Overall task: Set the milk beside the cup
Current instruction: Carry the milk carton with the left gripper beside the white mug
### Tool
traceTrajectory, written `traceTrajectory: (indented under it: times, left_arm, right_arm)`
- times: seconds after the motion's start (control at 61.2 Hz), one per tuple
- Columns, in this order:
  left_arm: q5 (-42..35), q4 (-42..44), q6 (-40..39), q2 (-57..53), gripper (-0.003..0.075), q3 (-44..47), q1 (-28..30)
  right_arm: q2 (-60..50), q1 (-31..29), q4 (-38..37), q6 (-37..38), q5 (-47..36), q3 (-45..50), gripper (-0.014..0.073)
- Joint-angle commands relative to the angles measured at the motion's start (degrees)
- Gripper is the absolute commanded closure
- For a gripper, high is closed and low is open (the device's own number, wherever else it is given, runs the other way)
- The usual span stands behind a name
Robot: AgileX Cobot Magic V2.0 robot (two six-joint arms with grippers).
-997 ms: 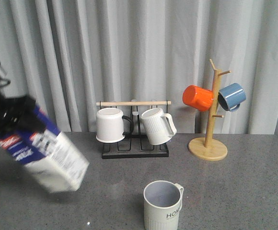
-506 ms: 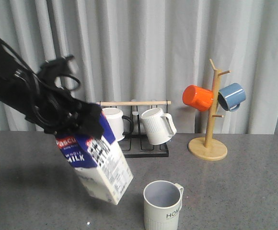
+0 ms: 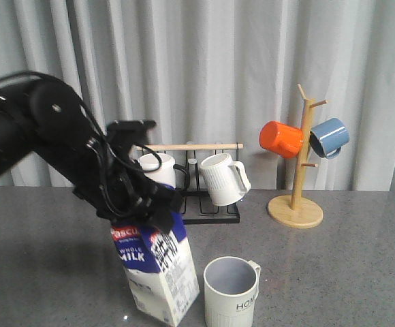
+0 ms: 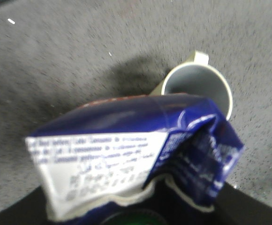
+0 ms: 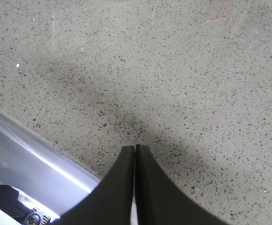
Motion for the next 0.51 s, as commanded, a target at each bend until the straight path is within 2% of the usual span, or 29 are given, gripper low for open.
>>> traceTrajectory:
  times: [0.0, 0.343, 0.49]
  left_arm:
    - [-1.1, -0.8, -0.5, -1.4, 0.0662, -1.8, -0.7]
    - [-1.1, -0.7, -0.3, 0.2, 0.0649, -1.8, -1.1]
    - [-1.1, -0.9, -0.3, 0.2, 0.0616, -1.8, -1.2]
  right_arm:
    - [0.0, 0.0, 0.0, -0.2, -2.8, -1.6, 0.0603]
    - [0.0, 0.0, 0.0, -0.2, -2.8, -1.6, 0.0603]
    - [0.0, 0.0, -0.1, -0.2, -2.8, -1.6, 0.0603]
